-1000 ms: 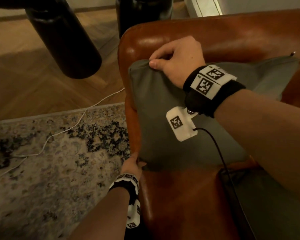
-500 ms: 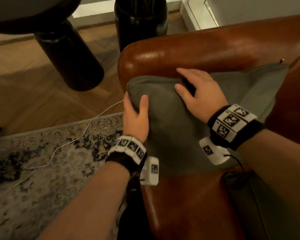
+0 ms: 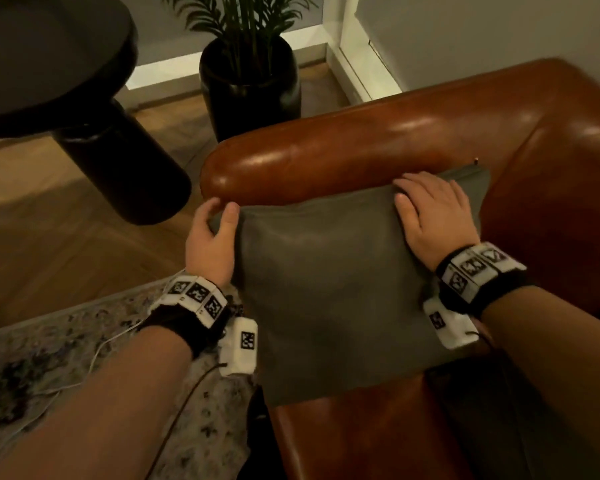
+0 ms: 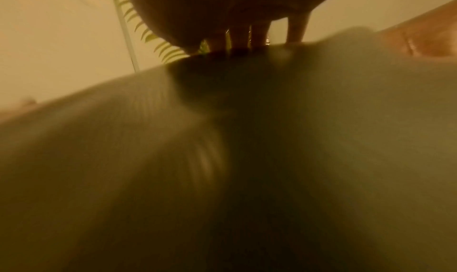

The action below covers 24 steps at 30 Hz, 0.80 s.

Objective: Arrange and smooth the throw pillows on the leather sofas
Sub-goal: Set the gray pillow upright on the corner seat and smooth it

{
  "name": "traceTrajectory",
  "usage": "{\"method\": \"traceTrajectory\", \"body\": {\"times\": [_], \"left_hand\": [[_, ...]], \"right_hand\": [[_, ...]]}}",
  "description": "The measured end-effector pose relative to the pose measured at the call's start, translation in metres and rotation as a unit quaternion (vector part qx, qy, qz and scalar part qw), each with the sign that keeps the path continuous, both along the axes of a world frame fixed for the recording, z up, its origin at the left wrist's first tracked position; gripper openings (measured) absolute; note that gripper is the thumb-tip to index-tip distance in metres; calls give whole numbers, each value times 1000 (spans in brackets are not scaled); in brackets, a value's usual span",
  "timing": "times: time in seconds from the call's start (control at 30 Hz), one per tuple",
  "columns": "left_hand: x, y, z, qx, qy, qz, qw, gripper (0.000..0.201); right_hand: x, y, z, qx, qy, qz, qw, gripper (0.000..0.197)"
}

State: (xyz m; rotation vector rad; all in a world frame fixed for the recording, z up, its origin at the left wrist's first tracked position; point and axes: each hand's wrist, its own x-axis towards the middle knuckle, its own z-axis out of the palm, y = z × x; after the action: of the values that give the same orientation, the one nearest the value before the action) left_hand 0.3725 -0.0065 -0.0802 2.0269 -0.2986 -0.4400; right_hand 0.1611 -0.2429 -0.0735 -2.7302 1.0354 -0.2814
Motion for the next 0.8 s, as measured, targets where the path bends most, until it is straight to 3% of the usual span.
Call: {"method": "traceTrajectory", "body": {"times": [0.1,0.2,0.3,0.37,0.5,0.6,0.7,0.73,0.8], "left_hand": [[21,-1,4,96,-85,-108,986,24],[27,5,7,91,-70,-142,983,12],[25,15,2,57,-55,-130,988,11],[22,17,-1,42,-59,-120,990,11],[20,22,-2,37,-68,-89,993,20],[19,22,2,47,-73,-57,995,32],[22,11,3,96,-82,-28,992,33],[20,8,5,126,-122,-27,984,32],[-1,5,14,186,-267,-66,943,44]], "right_hand": [[24,-19,17,38,93,55,993,40],[24,-39,32,63,106,51,991,28],[-1,-63,39,46,90,-64,993,29],[-20,-76,38,92,92,-110,985,25],[-27,-84,43,168,-50,-147,973,16],[-21,-83,44,133,-128,-153,971,20],[-16,-75,38,94,-155,-169,969,24],[-14,-71,39,72,-149,-167,972,27],[-12,-46,40,-6,-148,-107,983,37]]}}
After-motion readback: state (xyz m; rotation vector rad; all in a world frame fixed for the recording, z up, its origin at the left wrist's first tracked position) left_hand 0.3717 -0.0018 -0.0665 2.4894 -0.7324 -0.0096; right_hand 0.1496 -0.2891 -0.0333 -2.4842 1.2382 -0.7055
